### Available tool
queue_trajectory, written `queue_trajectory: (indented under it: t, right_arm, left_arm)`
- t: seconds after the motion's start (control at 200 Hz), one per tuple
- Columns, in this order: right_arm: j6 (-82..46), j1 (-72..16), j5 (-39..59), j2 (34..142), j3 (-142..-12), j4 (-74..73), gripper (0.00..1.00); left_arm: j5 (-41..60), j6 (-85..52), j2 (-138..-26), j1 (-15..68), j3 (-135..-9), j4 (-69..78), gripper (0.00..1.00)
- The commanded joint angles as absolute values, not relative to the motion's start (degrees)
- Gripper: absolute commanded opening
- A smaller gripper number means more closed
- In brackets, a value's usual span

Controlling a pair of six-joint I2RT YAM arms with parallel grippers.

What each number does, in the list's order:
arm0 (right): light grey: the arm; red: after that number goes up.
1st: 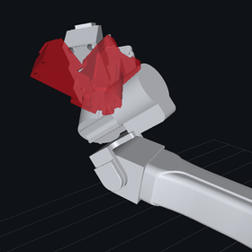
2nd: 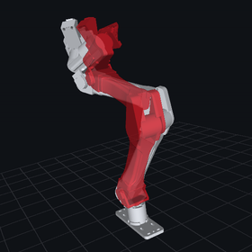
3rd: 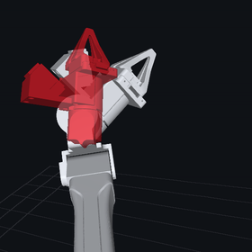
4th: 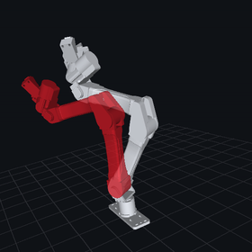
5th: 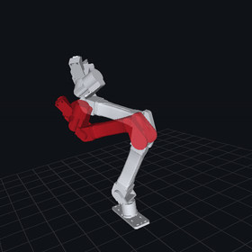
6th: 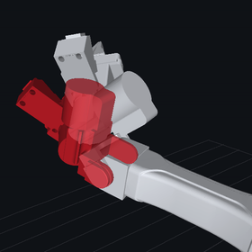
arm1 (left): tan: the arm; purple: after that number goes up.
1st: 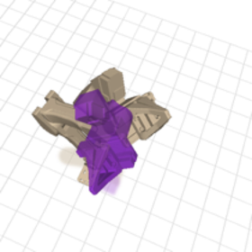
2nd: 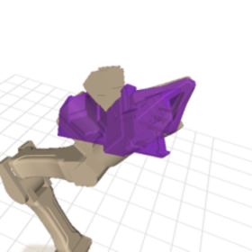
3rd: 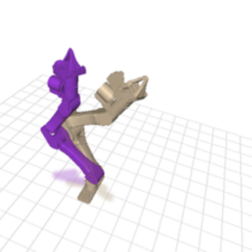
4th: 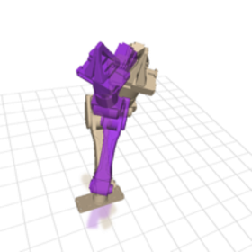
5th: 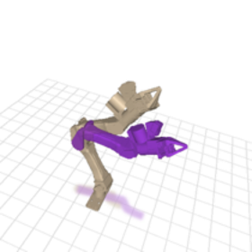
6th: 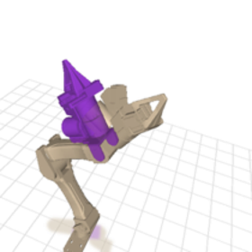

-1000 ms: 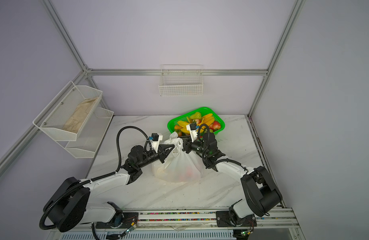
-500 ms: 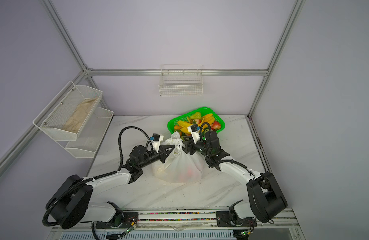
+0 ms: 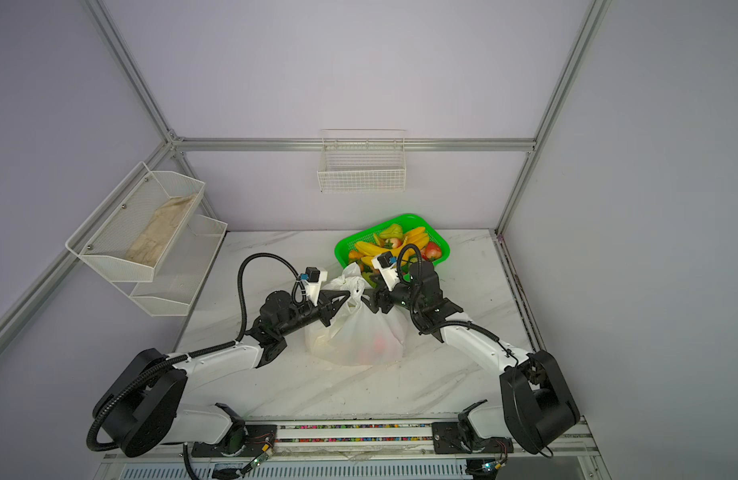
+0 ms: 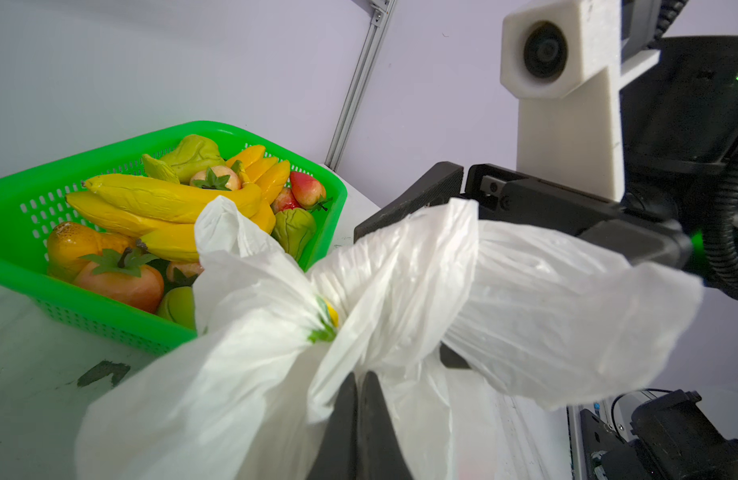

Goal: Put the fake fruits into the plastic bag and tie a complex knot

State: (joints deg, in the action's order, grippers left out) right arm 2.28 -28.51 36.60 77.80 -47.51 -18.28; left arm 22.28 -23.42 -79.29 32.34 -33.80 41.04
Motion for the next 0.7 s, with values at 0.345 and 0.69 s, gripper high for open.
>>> queue_trajectory:
  t: [0.345,0.69]
  right_arm:
    - [-1.6,-29.3,42.1,80.4,-46.9,-26.9,0.80]
    - [-1.1,-29.8,38.0,80.9,-44.6,-31.0,0.77]
  left_arm:
    - [22.8,-24.2,-80.1,32.6,-36.3,42.6,0.00]
    - [23.2,-24.7,-79.7,32.8,-36.2,43.3,0.00]
